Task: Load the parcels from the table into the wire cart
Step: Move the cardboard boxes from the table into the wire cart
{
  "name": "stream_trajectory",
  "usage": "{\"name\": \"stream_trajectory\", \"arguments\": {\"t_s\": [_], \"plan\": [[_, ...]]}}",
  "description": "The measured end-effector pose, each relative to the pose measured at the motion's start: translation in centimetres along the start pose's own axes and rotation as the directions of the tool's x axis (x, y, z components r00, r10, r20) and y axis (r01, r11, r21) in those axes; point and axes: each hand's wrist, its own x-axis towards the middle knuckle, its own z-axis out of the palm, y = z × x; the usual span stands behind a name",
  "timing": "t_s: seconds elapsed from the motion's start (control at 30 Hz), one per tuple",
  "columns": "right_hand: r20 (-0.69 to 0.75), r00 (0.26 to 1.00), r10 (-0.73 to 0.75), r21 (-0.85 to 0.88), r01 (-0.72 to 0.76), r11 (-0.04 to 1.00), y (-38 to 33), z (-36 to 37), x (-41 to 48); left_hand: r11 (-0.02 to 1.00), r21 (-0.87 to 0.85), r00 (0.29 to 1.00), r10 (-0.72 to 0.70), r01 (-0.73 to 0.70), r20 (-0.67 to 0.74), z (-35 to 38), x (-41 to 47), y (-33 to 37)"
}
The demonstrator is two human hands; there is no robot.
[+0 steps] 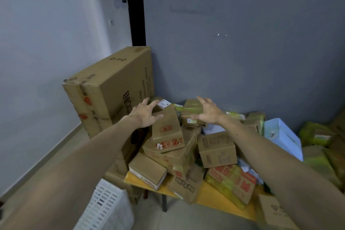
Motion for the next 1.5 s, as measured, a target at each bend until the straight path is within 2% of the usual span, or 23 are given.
{"name": "stream_trajectory", "arguments": {"t_s": [0.17, 0.27, 0.37, 0.5, 0.73, 0.87, 1.07, 1.3, 1.5], "plan": [[0.096, 0.995, -0.016, 0.031, 0.013, 0.999, -0.2, 4.2, 2.7, 0.997, -0.061, 0.994, -0.036, 0.043, 0.105, 3.2, 1.7, -1.5], [0.238, 0.970, -0.040, 0.077, 0.022, 0.997, -0.3, 6.8, 4.0, 0.984, -0.135, 0.980, -0.088, 0.112, 0.176, 5.4, 2.5, -2.3], [0.355, 0.934, -0.038, 0.086, 0.008, 0.996, 0.0, 9.3, 5.1, 0.954, -0.209, 0.950, -0.156, 0.216, 0.269, 7.6, 3.3, -2.9], [0.395, 0.917, -0.050, 0.100, 0.011, 0.995, 1.1, 11.4, 6.5, 0.930, -0.221, 0.894, -0.183, 0.292, 0.409, 10.6, 4.3, -3.4], [0.489, 0.870, -0.071, 0.079, 0.037, 0.996, 2.3, 12.8, 8.2, 0.882, -0.351, 0.883, -0.135, 0.314, 0.450, 13.3, 7.0, -3.0], [0.480, 0.875, -0.070, 0.092, 0.029, 0.995, 1.9, 13.0, 8.9, 0.857, -0.388, 0.889, -0.158, 0.339, 0.429, 14.5, 8.0, -3.0], [0.448, 0.893, -0.047, 0.074, 0.015, 0.997, 1.6, 13.6, 9.2, 0.740, -0.566, 0.916, -0.172, 0.363, 0.362, 16.5, 7.7, -3.9], [0.435, 0.900, -0.016, 0.075, -0.018, 0.997, 0.9, 13.5, 9.0, 0.760, -0.549, 0.922, -0.173, 0.348, 0.346, 16.0, 7.8, -3.4], [0.414, 0.910, -0.030, 0.149, -0.035, 0.988, 0.7, 13.7, 7.5, 0.822, -0.478, 0.920, -0.132, 0.310, 0.370, 14.1, 7.7, -3.4]]}}
